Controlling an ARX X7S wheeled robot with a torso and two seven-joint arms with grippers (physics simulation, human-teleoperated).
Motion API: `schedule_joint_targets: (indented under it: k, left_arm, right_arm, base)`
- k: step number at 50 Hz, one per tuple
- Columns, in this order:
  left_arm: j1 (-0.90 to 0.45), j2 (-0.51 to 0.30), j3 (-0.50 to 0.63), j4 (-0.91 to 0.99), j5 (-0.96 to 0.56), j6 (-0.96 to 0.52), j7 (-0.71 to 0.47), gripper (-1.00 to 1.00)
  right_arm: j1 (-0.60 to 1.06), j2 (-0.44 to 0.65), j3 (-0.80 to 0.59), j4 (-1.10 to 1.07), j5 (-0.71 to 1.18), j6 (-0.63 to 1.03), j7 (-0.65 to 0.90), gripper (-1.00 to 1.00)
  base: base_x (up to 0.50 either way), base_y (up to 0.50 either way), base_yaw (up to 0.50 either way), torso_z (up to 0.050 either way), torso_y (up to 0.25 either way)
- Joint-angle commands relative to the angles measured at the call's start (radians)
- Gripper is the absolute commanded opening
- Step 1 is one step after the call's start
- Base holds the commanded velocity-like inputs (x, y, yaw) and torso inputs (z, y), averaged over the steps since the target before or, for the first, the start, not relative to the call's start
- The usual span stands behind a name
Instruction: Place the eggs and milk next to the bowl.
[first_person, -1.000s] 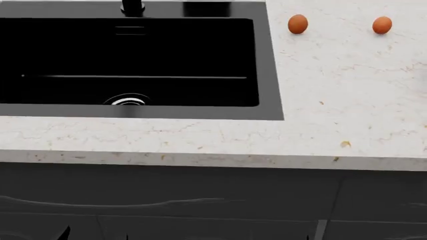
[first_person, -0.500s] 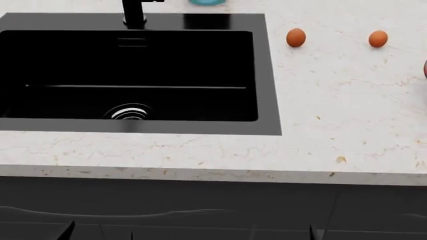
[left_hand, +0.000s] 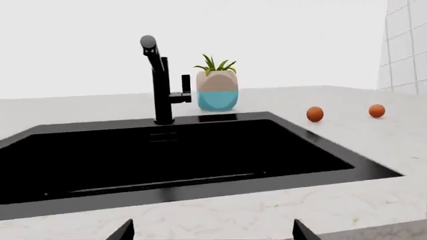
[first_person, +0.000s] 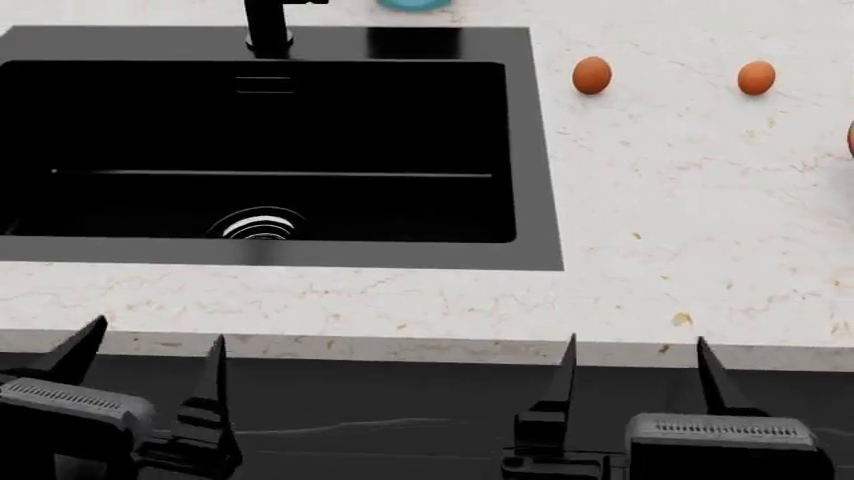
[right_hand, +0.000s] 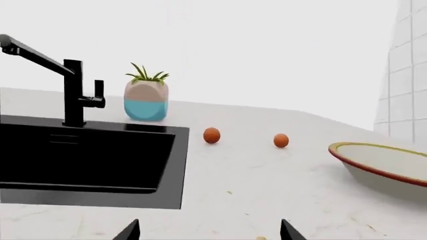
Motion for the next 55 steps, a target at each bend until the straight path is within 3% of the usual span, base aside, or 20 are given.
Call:
schedule_joint_targets:
  k: [1, 10, 23, 35, 43, 55]
  left_arm:
    - [-0.178, -0.040, -0.091, 0.116, -0.044, -0.181, -0.011, 1.00]
    - [-0.289, -0.096, -0.120, 0.203, -0.056, -0.327, -0.036, 1.00]
    - [-0.357, -0.144, -0.151, 0.219, -0.052, -0.368, -0.048, 1.00]
    - [-0.333, -0.145, -0.105, 0.218, -0.020, -0.374, -0.063, 1.00]
    - [-0.333, -0.148, -0.054, 0.186, 0.008, -0.299, -0.037, 1.00]
    - [-0.308, -0.130, -0.087, 0.196, -0.061, -0.331, -0.023, 1.00]
  right_arm:
    - [0.117, 0.065, 0.080, -0.154, -0.001, 0.165, -0.027, 1.00]
    - [0.223, 0.122, 0.134, -0.212, 0.044, 0.276, -0.043, 1.00]
    - [0.299, 0.181, 0.160, -0.259, 0.063, 0.380, -0.052, 1.00]
    - [0.270, 0.171, 0.165, -0.243, 0.070, 0.349, -0.053, 1.00]
    - [0.266, 0.182, 0.171, -0.252, 0.073, 0.359, -0.054, 1.00]
    - [0.266, 0.181, 0.156, -0.237, 0.071, 0.350, -0.055, 1.00]
  base:
    - [0.00, 0.00, 0.00, 0.021, 0.000]
    - [0.00, 0.00, 0.00, 0.000, 0.000]
    - [0.00, 0.00, 0.00, 0.000, 0.000]
    - [0.00, -0.50, 0.00, 0.000, 0.000]
    - [0.00, -0.50, 0.00, 0.000, 0.000]
    - [0.00, -0.50, 0.00, 0.000, 0.000]
